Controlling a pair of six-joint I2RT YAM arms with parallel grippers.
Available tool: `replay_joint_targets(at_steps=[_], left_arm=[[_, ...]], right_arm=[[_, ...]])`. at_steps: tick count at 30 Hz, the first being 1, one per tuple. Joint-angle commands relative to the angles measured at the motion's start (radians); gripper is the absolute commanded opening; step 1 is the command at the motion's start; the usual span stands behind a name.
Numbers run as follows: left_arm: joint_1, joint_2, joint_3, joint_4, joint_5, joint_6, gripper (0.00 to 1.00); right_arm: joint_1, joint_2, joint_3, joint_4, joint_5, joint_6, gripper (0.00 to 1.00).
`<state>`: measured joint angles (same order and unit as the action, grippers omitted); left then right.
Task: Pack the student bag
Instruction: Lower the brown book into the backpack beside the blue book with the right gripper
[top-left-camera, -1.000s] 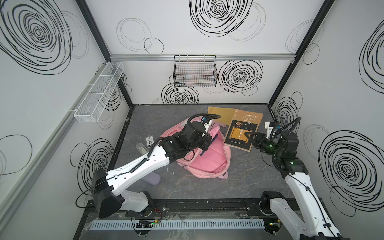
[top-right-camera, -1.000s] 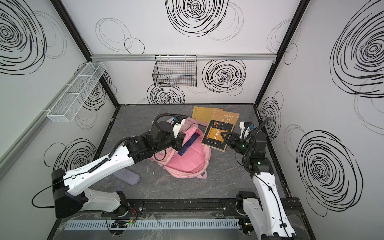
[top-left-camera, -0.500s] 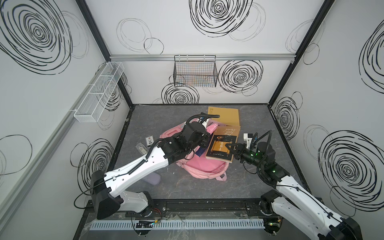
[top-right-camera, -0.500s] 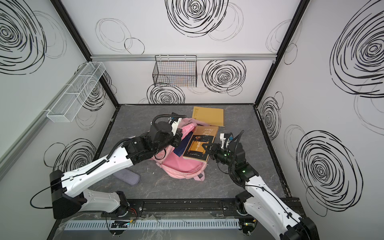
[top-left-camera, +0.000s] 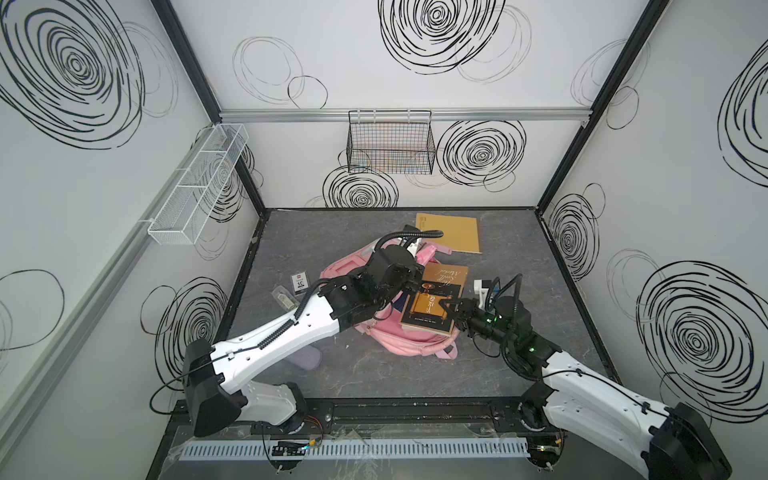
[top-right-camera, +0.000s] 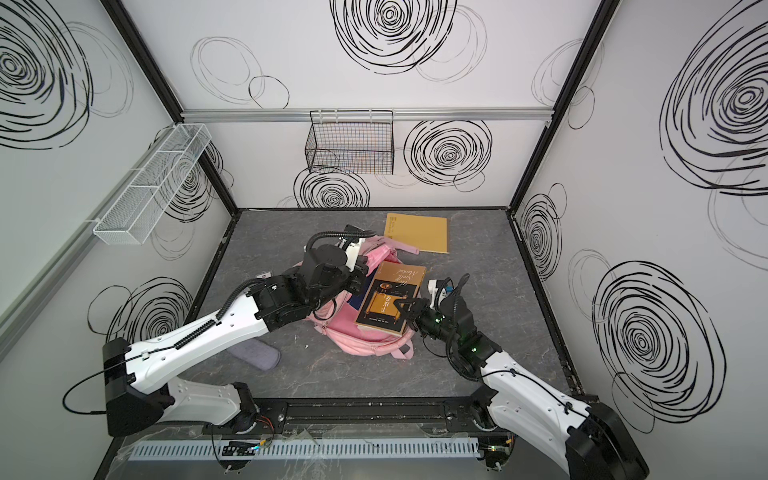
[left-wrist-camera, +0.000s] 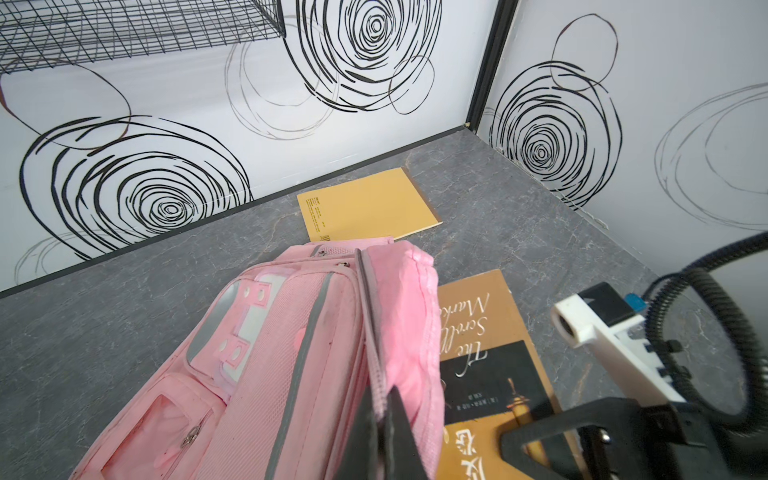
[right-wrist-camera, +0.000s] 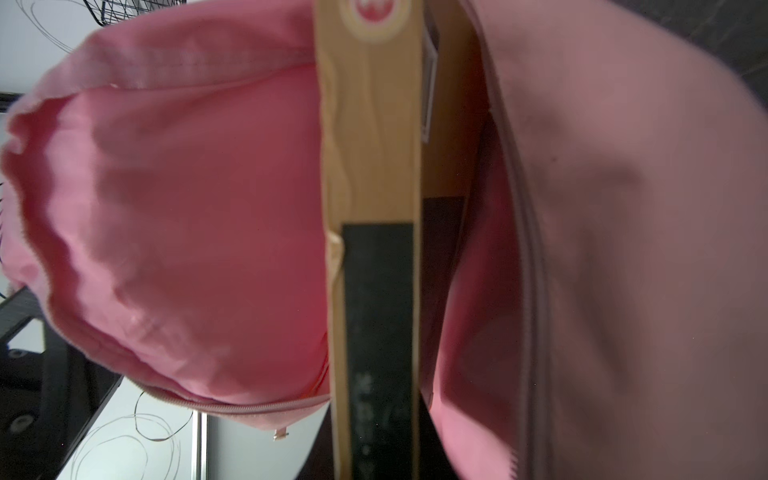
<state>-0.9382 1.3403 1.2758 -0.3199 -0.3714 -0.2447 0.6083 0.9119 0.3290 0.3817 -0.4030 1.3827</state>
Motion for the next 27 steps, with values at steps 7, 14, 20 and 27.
replay_joint_targets(at_steps=[7, 14, 20, 27], left_arm=[[-0.050, -0.040, 0.095, 0.175, 0.000, -0.023, 0.00], [-0.065, -0.047, 0.134, 0.144, 0.012, -0.009, 0.00], [-0.060, -0.055, 0.128, 0.153, 0.033, -0.015, 0.00], [-0.035, -0.054, 0.104, 0.168, 0.061, -0.034, 0.00]], right_arm=[[0.042, 0.268, 0.179, 0.312, 0.062, 0.001, 0.02], [0.049, 0.493, 0.240, 0.480, 0.076, 0.054, 0.03], [0.062, 0.575, 0.264, 0.523, 0.086, 0.075, 0.03], [0.072, 0.455, 0.317, 0.515, 0.001, 0.022, 0.00]])
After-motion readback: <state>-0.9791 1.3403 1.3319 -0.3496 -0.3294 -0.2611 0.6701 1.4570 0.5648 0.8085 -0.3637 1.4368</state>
